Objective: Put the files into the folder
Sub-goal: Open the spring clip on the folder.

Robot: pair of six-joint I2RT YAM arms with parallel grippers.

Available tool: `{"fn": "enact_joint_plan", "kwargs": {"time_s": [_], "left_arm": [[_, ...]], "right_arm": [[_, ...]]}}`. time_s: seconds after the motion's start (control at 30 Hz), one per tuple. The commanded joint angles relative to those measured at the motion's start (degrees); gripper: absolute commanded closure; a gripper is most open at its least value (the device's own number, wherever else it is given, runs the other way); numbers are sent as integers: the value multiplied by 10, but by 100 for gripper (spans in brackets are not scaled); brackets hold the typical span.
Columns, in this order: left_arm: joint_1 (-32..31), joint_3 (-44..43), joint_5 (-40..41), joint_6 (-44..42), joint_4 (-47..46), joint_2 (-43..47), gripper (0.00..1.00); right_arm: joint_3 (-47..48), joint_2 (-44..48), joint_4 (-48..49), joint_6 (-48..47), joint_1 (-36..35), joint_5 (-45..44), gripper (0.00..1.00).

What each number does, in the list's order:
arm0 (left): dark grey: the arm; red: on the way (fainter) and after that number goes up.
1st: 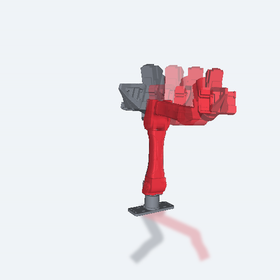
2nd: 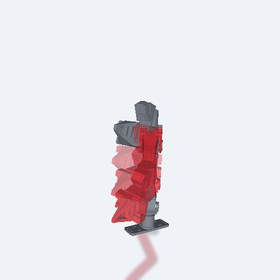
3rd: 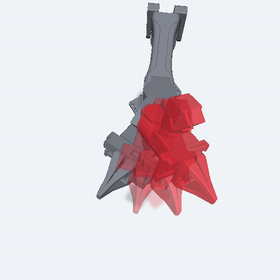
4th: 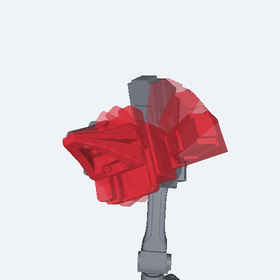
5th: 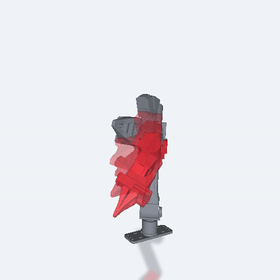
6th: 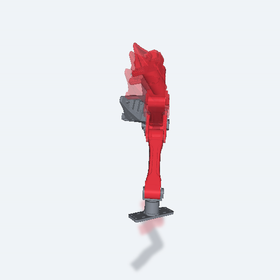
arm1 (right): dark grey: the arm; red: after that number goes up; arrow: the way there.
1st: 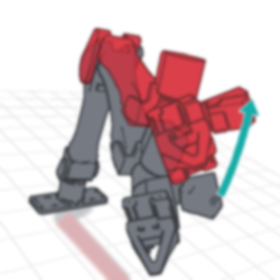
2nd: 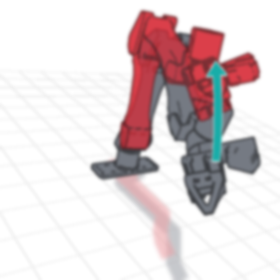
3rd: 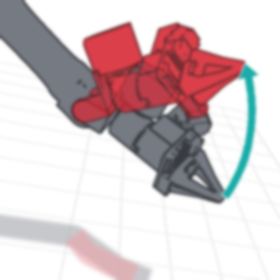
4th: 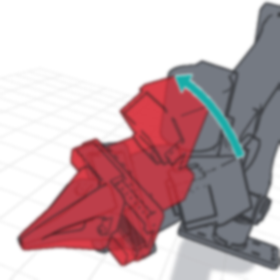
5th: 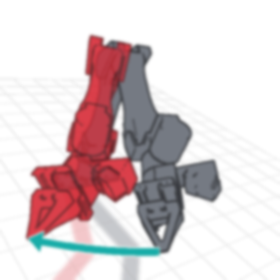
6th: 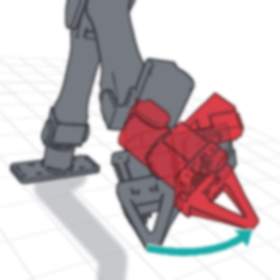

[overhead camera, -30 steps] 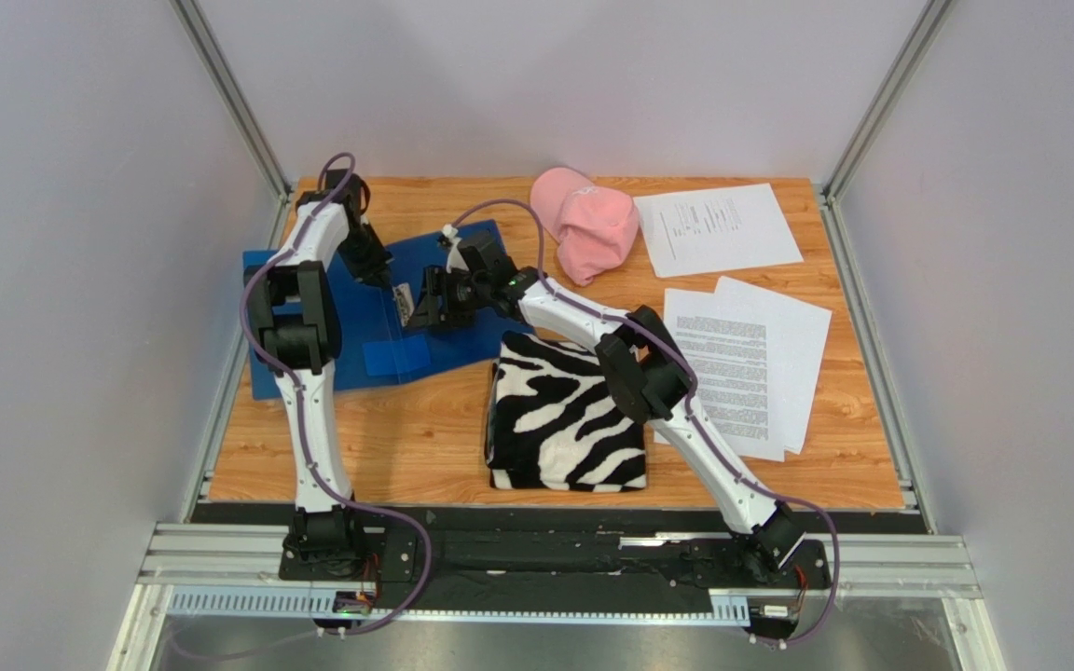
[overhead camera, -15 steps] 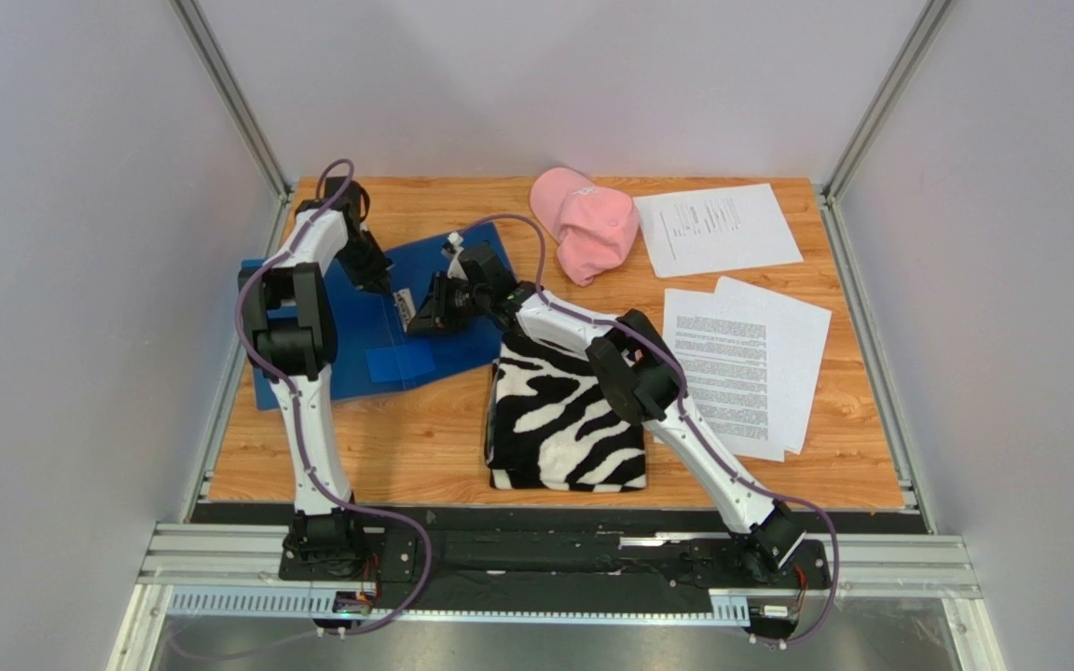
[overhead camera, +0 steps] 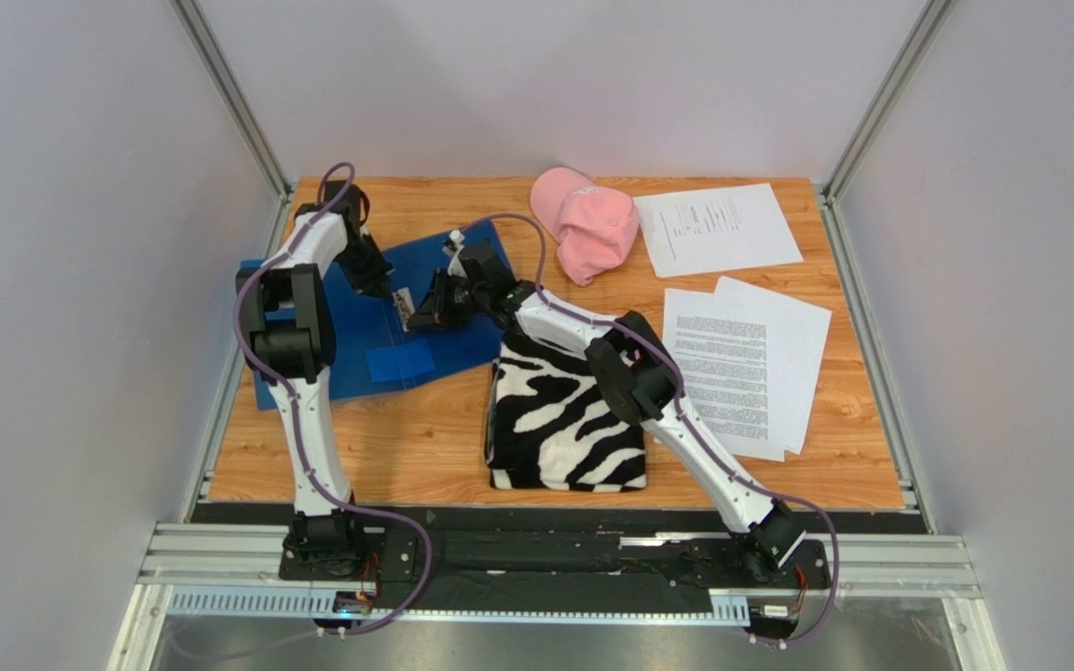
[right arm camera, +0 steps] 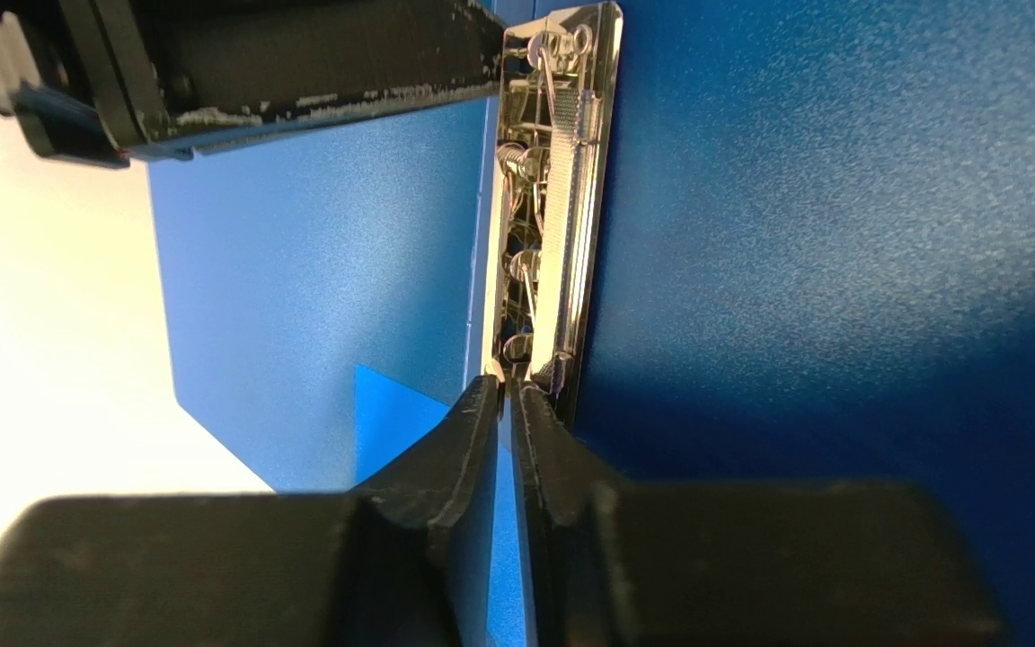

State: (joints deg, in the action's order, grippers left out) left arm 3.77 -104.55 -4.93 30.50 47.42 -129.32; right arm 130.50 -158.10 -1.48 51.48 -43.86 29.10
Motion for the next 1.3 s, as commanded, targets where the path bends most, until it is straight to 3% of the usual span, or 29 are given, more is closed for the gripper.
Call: {"fn": "enact_joint_plan", "kwargs": {"time_s": [0.0,0.27,0.43,0.67,0.8,0.87,1.07,1.2,1.27], "left_arm": [[-3,22,-12,-14,14,20,90],[-4,45,-17,-11,5,35,90],[-3,54,-21,-10,4,39,91],[-3,57,-37,-30,7,57,91],[-3,83,-53,-40,-16,112,85],[-3,95,-67,-43,-23,127,85],[-4,141,-128,-28,-48,158,90],[-9,164,-131,-34,-51,157,100],[-15,171,-131,-42,-47,152,100]], "right_arm": [[30,-17,-67,-44,-7,-59,88],[74,-17,-183,-139,-34,-148,85],[93,-12,-276,-156,-46,-254,85],[143,-31,-333,-167,-54,-285,89],[139,-29,-346,-147,-55,-288,100],[142,-33,-347,-146,-55,-276,100],[139,-31,-358,-145,-56,-278,100],[113,-19,-349,-142,-55,-279,100],[97,-7,-330,-140,-54,-265,100]]}}
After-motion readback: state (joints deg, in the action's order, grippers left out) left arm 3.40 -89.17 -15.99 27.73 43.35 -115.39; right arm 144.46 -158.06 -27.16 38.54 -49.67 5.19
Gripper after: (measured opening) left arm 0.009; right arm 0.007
